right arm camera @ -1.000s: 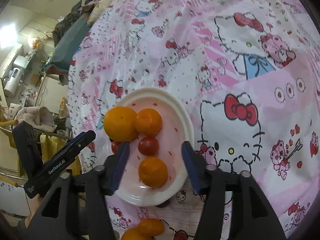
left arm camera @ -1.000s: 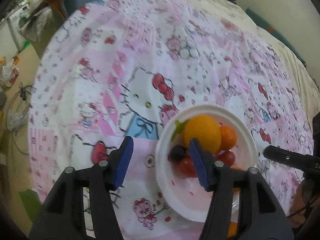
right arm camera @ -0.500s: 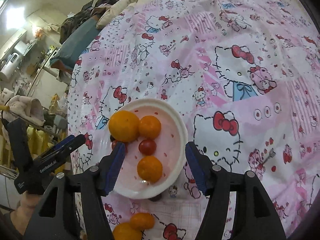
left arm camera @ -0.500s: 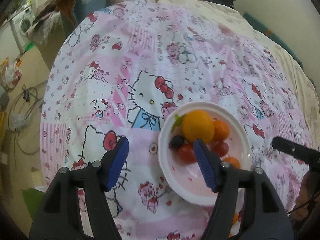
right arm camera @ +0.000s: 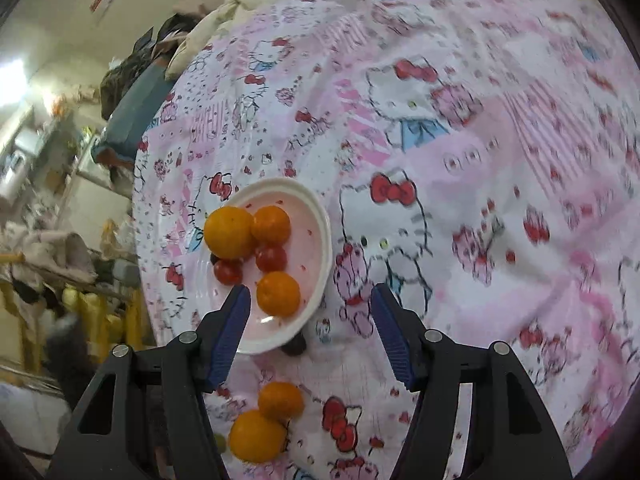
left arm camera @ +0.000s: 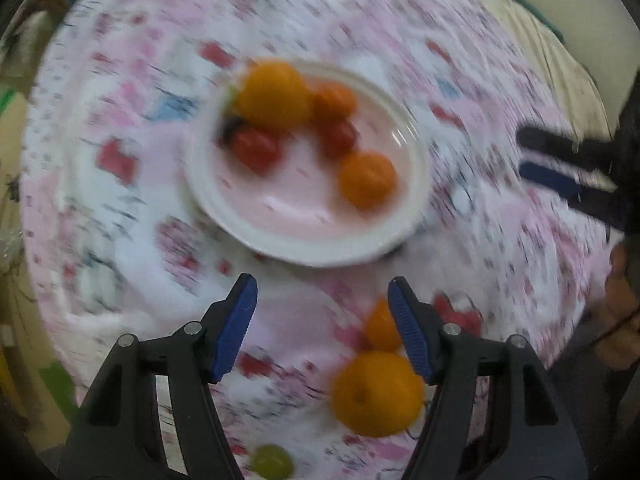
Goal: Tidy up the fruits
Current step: 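Reach the left tool to a mandarin beside the plate and grasp it, then grasp a dark berry beside the plate with the right tool while the left tool lifts the mandarin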
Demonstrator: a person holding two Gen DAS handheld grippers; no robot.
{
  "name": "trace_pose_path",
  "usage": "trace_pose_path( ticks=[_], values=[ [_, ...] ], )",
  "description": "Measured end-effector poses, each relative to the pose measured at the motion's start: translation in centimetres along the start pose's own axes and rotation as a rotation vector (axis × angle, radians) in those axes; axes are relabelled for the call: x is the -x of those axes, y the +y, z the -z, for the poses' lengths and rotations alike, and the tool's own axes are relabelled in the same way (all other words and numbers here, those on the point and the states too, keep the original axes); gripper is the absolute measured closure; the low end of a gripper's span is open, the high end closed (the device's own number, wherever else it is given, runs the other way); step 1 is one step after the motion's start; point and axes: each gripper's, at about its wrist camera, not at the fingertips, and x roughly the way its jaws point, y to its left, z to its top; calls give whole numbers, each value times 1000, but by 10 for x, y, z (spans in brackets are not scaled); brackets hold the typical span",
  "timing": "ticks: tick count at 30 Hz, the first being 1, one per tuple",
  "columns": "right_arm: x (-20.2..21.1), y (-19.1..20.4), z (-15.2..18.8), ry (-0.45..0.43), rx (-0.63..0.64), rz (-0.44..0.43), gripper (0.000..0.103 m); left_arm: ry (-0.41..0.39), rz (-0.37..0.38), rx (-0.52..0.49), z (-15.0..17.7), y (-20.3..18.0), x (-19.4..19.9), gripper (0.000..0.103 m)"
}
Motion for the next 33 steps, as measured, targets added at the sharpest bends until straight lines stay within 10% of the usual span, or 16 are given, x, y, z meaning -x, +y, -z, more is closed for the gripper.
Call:
trace_pose_path(
  ticks=[17,21,33],
  values=[
    [13,-37,10,13,-33,19,38,209,-101,-180,6,-63,-54,40],
    [12,-33,9,15,-27,8,38,219,-54,-198,8,-68,-52,67],
    [3,-17,13,38,40,9,38,96,36,-136,9,-43,12,68]
  ],
)
